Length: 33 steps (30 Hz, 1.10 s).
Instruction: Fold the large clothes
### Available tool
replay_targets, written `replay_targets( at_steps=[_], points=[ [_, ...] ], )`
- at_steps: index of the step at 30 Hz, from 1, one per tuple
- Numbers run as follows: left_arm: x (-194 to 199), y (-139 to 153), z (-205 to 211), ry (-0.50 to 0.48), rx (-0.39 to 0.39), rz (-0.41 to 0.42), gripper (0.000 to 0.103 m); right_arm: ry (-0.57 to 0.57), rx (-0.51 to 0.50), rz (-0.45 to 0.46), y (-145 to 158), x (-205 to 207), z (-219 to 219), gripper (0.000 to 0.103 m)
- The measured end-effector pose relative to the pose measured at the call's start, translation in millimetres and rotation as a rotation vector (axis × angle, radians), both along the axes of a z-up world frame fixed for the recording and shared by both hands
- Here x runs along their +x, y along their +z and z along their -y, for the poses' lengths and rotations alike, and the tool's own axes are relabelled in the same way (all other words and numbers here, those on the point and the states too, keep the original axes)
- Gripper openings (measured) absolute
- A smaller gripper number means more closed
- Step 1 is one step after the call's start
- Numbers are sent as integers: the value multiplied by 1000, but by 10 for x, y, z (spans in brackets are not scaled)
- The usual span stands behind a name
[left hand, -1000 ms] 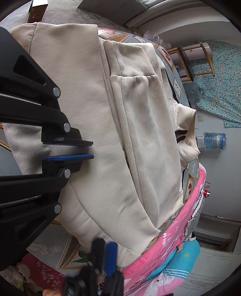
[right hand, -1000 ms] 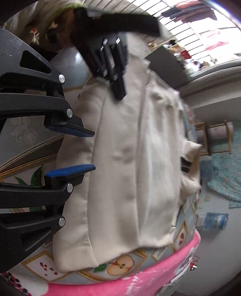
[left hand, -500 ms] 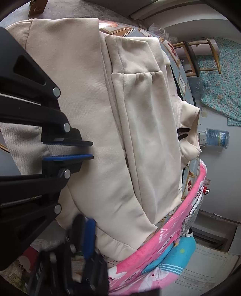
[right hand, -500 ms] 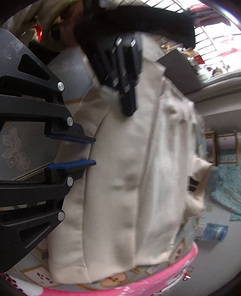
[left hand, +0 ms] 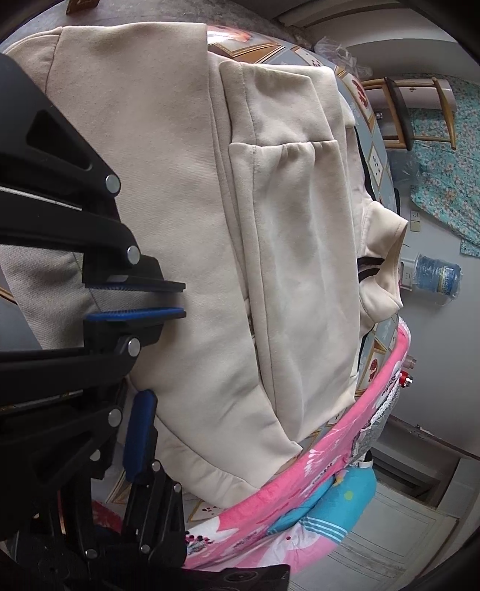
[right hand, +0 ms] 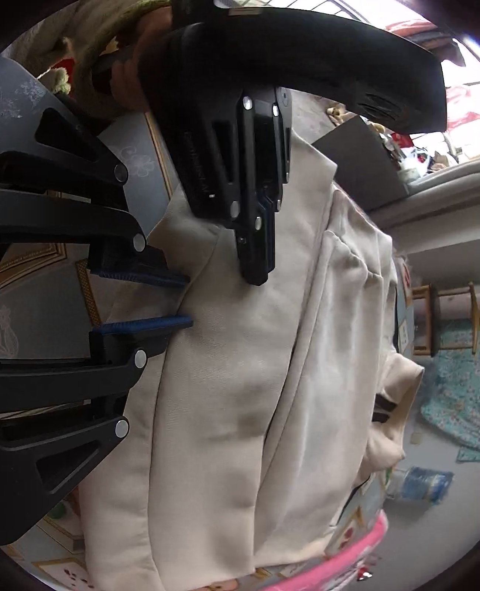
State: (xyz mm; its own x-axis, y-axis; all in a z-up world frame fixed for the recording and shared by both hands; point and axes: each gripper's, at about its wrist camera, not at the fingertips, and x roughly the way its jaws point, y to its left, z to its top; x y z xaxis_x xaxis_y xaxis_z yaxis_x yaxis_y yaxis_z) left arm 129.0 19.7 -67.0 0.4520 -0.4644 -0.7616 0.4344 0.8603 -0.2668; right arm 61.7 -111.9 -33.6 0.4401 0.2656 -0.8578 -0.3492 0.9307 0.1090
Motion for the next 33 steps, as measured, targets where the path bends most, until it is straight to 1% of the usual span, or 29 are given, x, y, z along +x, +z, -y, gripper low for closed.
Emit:
replay_targets(
  at_steps=[2,3,5,7,8,10,12,13,15,16,17,19,20,22,24,26,28,30,31,33],
  points=[
    [5,32,-94,32,-13,-2,9,-5,-8,-10,16,13,-8,18],
    [-8,71,-155,47,-23,6,9,-7,6,-14,45,12,15,18],
    [-103,206,-304,50,-61,39,9,-31,44,2,160,-19,128,23],
    [-225,300,-395,29,-57,52,9,-84,62,40,301,-67,341,49],
    [-282,315,-416,15,-50,46,10,-122,55,61,351,-83,468,52],
    [-402,263,-424,-6,0,15,14,-206,15,77,371,-91,734,53],
    [-486,121,-405,9,84,-16,15,-299,-11,41,281,-63,1007,53],
    [-511,56,-401,11,97,-24,15,-332,-14,19,227,-38,1098,53],
    [-564,20,-419,31,79,-1,15,-382,-4,-32,62,-11,1255,53],
    [-572,19,-427,42,72,-1,15,-385,12,-47,-11,-10,1278,54],
    [-569,24,-434,56,60,-1,15,-388,21,-29,-30,-34,1285,55],
    [-562,52,-462,72,42,1,15,-373,-7,-21,2,-51,1245,55],
    [-561,84,-482,82,44,11,15,-376,-5,-11,38,-61,1258,55],
    [-542,159,-544,110,62,43,15,-407,12,20,152,-94,1359,56],
    [-491,191,-635,149,74,48,15,-457,15,52,234,-98,1535,59],
    [-393,148,-744,205,91,15,15,-517,8,65,236,-62,1752,60],
    [-298,62,-848,253,95,-29,15,-571,24,45,145,-36,1925,60],
    [-264,11,-938,277,39,-53,15,-595,64,-7,-38,-13,2052,60],
    [-263,3,-982,291,6,-60,15,-589,66,15,-49,-19,2042,61],
    [-253,14,-1010,302,-14,-74,15,-567,51,17,-34,-39,2014,61]
  ],
)
